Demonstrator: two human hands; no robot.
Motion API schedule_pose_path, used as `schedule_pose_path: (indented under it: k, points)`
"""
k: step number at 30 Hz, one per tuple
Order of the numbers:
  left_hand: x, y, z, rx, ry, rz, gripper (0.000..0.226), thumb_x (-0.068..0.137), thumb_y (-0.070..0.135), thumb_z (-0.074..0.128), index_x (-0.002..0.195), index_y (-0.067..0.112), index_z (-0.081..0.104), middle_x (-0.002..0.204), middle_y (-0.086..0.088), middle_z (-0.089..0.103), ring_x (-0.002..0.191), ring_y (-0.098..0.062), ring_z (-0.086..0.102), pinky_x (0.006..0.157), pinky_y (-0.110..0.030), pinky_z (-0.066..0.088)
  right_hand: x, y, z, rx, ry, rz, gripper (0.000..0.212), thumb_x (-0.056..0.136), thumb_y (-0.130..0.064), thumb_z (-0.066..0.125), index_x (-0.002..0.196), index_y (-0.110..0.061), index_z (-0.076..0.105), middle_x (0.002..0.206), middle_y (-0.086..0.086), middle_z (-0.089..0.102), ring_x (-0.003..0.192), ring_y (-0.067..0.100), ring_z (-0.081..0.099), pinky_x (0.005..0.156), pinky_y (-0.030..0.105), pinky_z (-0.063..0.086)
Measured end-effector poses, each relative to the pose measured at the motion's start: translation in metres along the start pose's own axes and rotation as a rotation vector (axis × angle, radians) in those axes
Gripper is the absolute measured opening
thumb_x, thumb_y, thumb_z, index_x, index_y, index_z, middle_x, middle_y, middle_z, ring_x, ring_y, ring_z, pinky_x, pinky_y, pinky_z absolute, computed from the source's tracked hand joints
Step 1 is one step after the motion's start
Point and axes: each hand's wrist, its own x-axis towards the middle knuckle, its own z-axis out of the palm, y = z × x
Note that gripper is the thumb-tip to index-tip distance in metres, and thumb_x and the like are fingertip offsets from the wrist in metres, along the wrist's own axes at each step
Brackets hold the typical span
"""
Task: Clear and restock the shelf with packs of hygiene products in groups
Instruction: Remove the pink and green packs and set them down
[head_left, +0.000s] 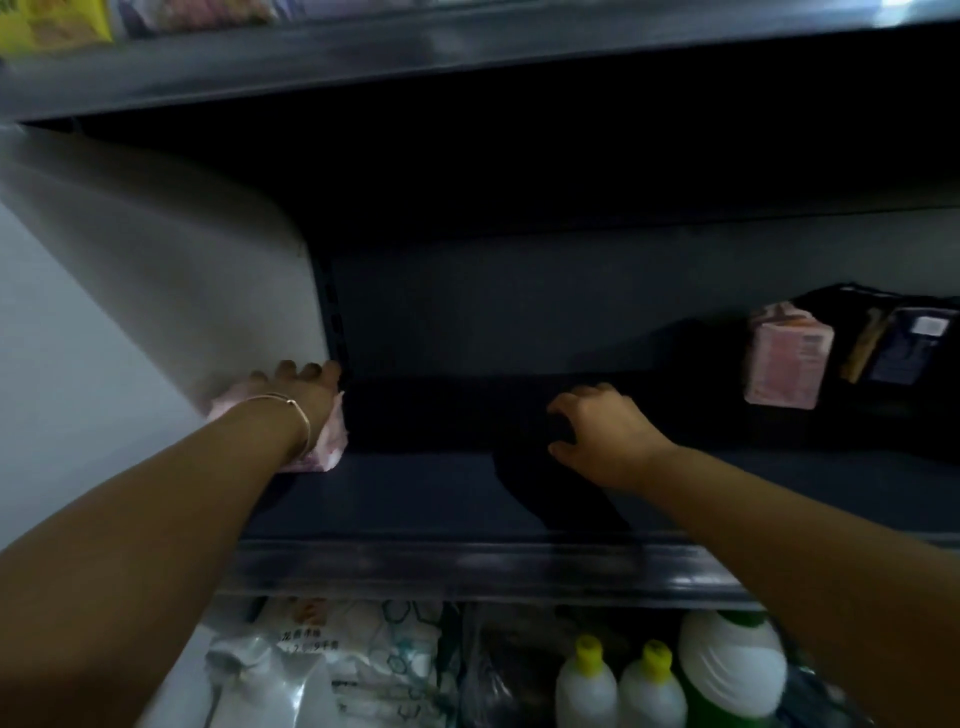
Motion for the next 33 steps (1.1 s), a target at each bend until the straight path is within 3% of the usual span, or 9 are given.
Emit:
schedule_pose_path:
  k: [4, 7, 10, 12, 16, 20, 23, 29, 33]
  points:
    - [-0.010, 0.021, -0.027, 0.107, 0.090, 0.033, 0.070, 0.069, 0.054, 0.061, 0.126, 0.019, 0.042, 0.127, -0.003, 0.039, 0.121, -0.024, 0.035, 0.102, -0.043, 0.031, -0.013, 0.029, -0.013, -0.066, 0.011, 0.089, 0.048, 0.091, -0.035, 0.056, 0.133, -0.014, 0.047, 0.133, 0.009, 0.050, 0.124, 0.031, 0.041, 0.099, 0.039, 0.038]
    - [-0.007, 0.075, -0.057, -0.106, 0.029, 0.131, 0.083, 0.067, 0.048, 0.073, 0.133, 0.017, 0.032, 0.133, -0.008, 0.039, 0.125, -0.031, 0.039, 0.107, -0.047, 0.032, -0.021, 0.054, -0.023, -0.105, 0.035, 0.171, 0.044, 0.090, -0.032, 0.055, 0.129, -0.012, 0.050, 0.130, 0.011, 0.051, 0.122, 0.033, 0.042, 0.095, 0.039, 0.039]
    - [-0.005, 0.145, -0.088, -0.346, 0.047, 0.324, 0.079, 0.059, 0.044, 0.076, 0.123, 0.015, 0.040, 0.121, -0.008, 0.054, 0.110, -0.029, 0.055, 0.092, -0.037, 0.048, -0.029, 0.086, -0.031, -0.094, 0.060, 0.264, 0.044, 0.090, -0.028, 0.056, 0.130, -0.011, 0.049, 0.131, 0.013, 0.048, 0.123, 0.034, 0.040, 0.095, 0.039, 0.040]
    - [-0.002, 0.191, -0.102, -0.400, 0.088, 0.431, 0.079, 0.064, 0.041, 0.077, 0.129, 0.017, 0.038, 0.125, -0.009, 0.051, 0.111, -0.028, 0.054, 0.088, -0.031, 0.048, -0.033, 0.114, -0.036, -0.070, 0.090, 0.344, 0.048, 0.089, -0.027, 0.057, 0.133, -0.011, 0.044, 0.134, 0.015, 0.043, 0.125, 0.036, 0.037, 0.096, 0.041, 0.040]
    - [0.006, 0.262, -0.121, -0.483, 0.049, 0.489, 0.106, 0.071, 0.038, 0.077, 0.150, 0.020, 0.009, 0.144, -0.011, 0.037, 0.128, -0.027, 0.043, 0.098, -0.029, 0.040, -0.034, 0.168, -0.039, -0.023, 0.163, 0.475, 0.065, 0.087, -0.032, 0.061, 0.143, -0.023, 0.028, 0.150, 0.015, 0.018, 0.132, 0.041, 0.024, 0.105, 0.049, 0.030]
    - [0.018, 0.306, -0.124, -0.441, 0.115, 0.457, 0.076, 0.068, 0.037, 0.078, 0.127, 0.015, 0.034, 0.112, -0.003, 0.054, 0.103, -0.025, 0.053, 0.085, -0.035, 0.041, -0.014, 0.204, -0.029, 0.055, 0.172, 0.525, 0.087, 0.084, -0.043, 0.065, 0.148, -0.040, 0.006, 0.157, 0.006, -0.016, 0.142, 0.042, 0.000, 0.108, 0.058, 0.022]
    - [0.030, 0.324, -0.118, -0.414, 0.176, 0.474, 0.069, 0.066, 0.041, 0.077, 0.123, 0.021, 0.044, 0.119, 0.000, 0.050, 0.110, -0.025, 0.050, 0.091, -0.035, 0.036, 0.008, 0.221, -0.015, 0.059, 0.214, 0.535, 0.090, 0.083, -0.053, 0.062, 0.148, -0.042, 0.000, 0.155, 0.008, -0.024, 0.141, 0.046, -0.006, 0.107, 0.064, 0.018]
    - [0.051, 0.330, -0.109, -0.396, 0.075, 0.537, 0.075, 0.072, 0.056, 0.067, 0.138, 0.042, 0.033, 0.128, 0.000, 0.042, 0.123, -0.027, 0.039, 0.104, -0.047, 0.033, 0.044, 0.238, 0.005, 0.200, 0.255, 0.583, 0.076, 0.084, -0.055, 0.059, 0.146, -0.038, 0.017, 0.155, 0.011, -0.023, 0.138, 0.051, -0.004, 0.101, 0.068, 0.028]
    - [0.062, 0.323, -0.108, -0.313, -0.025, 0.551, 0.096, 0.069, 0.059, 0.070, 0.145, 0.045, 0.013, 0.137, -0.002, 0.037, 0.124, -0.027, 0.040, 0.101, -0.039, 0.040, 0.050, 0.235, 0.006, 0.209, 0.381, 0.649, 0.062, 0.090, -0.033, 0.060, 0.142, -0.025, 0.027, 0.149, 0.016, 0.010, 0.124, 0.047, 0.026, 0.088, 0.056, 0.043]
